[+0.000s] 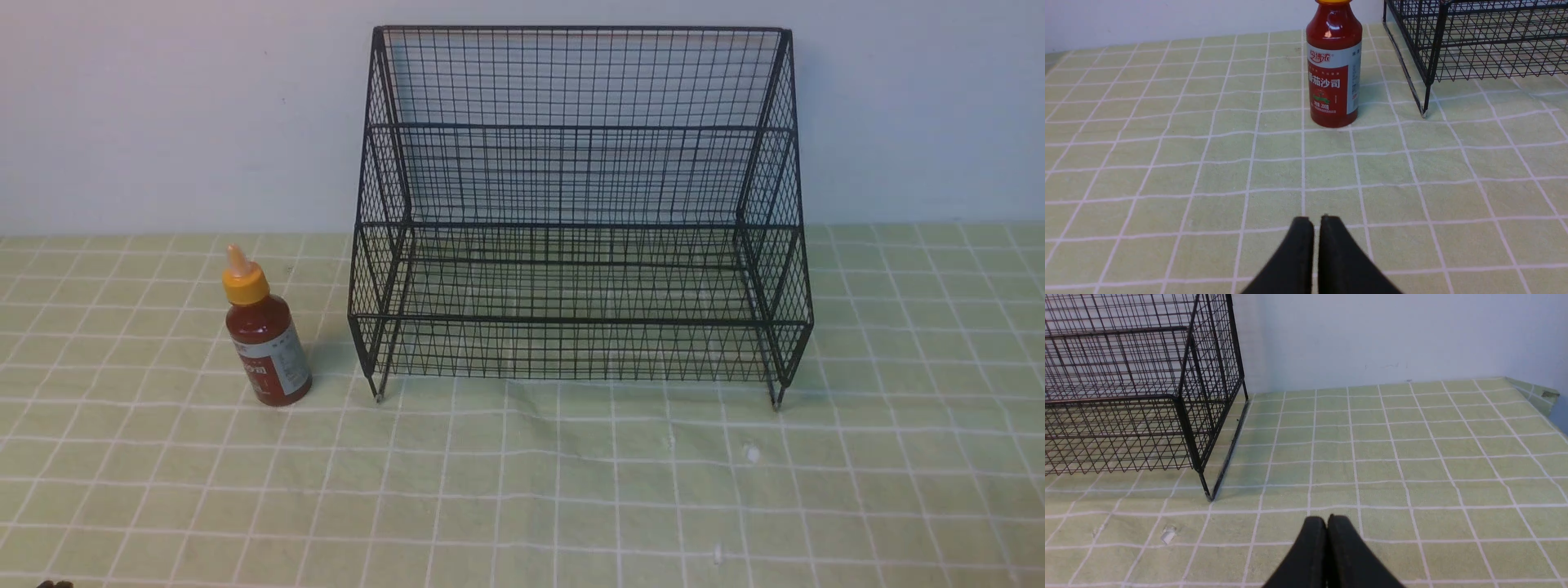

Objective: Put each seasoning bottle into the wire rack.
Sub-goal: Use the left arm to grab the condiment bottle closest to it

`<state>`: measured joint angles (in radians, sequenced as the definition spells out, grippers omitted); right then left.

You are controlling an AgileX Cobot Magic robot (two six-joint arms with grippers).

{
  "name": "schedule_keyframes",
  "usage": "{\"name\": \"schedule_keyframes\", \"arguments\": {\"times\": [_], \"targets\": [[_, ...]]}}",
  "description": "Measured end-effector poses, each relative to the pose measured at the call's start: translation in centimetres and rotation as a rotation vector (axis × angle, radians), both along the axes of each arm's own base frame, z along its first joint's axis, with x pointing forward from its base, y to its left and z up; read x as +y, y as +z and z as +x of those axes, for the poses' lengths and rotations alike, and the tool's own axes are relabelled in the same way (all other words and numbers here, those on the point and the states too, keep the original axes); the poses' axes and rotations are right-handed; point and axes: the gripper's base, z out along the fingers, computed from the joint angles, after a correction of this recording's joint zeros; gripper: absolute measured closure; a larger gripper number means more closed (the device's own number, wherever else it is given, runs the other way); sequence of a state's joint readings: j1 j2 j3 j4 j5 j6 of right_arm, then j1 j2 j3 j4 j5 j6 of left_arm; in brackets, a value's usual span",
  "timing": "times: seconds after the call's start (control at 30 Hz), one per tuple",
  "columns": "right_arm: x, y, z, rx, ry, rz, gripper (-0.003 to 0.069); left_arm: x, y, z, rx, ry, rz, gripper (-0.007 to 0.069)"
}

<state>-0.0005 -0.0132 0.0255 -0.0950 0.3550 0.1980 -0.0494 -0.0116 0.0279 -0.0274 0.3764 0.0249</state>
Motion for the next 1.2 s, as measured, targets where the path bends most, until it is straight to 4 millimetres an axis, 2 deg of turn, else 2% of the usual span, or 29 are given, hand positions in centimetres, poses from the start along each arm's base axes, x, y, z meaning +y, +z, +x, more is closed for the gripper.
{"name": "schedule_keyframes", "arguments": {"times": [1.1,1.2], "targets": [[0.0,0.0,0.0,0.0,0.0,0.0,0.0673,0.12,0.01,0.01,-0.003,0.002,0.037,0.0621],[0.0,0.0,0.0,0.0,0.0,0.0,0.0673,0.02,0.42,0.13,-0.048,0.015,-0.047,0.0621]]}}
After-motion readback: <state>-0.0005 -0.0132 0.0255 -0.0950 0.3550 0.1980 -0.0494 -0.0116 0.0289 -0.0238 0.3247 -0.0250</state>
